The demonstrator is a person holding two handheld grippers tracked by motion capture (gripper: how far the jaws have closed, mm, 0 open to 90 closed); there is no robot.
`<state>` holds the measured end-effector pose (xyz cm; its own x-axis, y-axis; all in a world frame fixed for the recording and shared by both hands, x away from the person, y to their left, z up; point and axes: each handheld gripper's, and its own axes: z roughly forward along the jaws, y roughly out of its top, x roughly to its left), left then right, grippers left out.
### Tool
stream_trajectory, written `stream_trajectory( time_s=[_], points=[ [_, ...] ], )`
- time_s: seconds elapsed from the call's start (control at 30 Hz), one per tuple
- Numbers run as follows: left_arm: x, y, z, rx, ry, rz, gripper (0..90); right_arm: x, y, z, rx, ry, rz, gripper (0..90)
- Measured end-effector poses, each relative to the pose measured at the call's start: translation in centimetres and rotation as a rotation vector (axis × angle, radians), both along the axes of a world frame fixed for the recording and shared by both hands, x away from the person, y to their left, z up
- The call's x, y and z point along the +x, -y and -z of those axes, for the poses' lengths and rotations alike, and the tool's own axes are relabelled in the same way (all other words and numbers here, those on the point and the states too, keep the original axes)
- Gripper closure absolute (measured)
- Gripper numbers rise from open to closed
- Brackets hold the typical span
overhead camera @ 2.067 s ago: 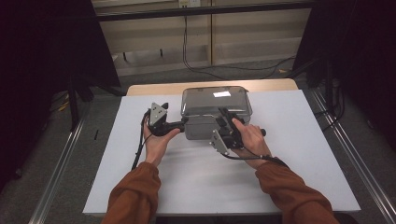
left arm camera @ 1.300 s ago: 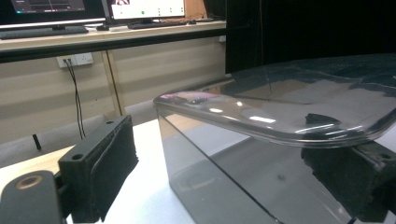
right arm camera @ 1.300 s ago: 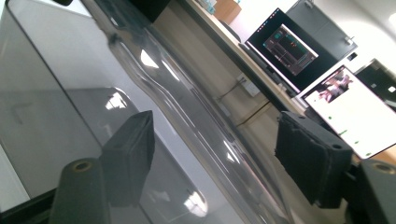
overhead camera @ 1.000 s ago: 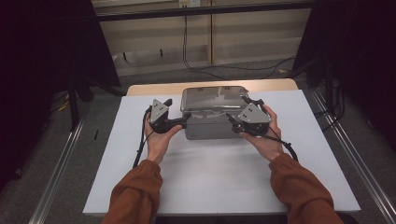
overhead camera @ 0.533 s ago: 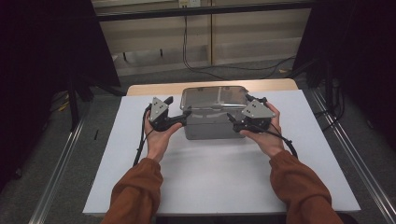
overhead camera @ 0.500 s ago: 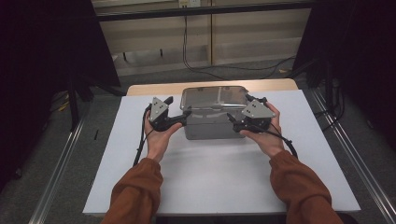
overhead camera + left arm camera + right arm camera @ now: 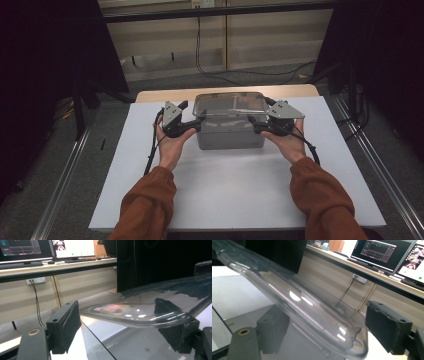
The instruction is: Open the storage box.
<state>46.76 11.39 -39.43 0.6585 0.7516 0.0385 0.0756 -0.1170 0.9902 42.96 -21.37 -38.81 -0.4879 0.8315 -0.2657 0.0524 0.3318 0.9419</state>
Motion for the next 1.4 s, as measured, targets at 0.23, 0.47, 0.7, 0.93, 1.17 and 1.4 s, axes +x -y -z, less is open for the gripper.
stream_trajectory(
  time_s=[0.23,0.47,0.7,0.93,1.17,1.4],
  points=[
    [0.3,0.0,-0.2,0.007,-0.003,0.009,24.4,0.5,0.5,-0.2,0.036,0.006,0.0,25.8],
    [0.6,0.2,-0.3,-0.009,-0.003,0.033,31.6,1.0,0.8,0.0,0.042,0.007,-0.011,34.8],
    [0.7,0.4,-0.6,0.01,0.014,0.05,36.7,1.5,0.5,-0.7,0.04,0.014,-0.039,40.0],
    [1.0,0.5,-1.1,0.013,0.021,0.058,40.8,2.0,0.0,-1.1,0.04,0.02,-0.061,45.1],
    [1.4,0.7,-1.3,0.019,0.03,0.052,42.5,2.3,-0.1,-1.5,0.041,0.031,-0.067,45.3],
    [2.0,0.9,-1.4,0.037,0.038,0.058,45.2,2.6,0.1,-1.7,0.044,0.027,-0.072,45.4]
  ],
)
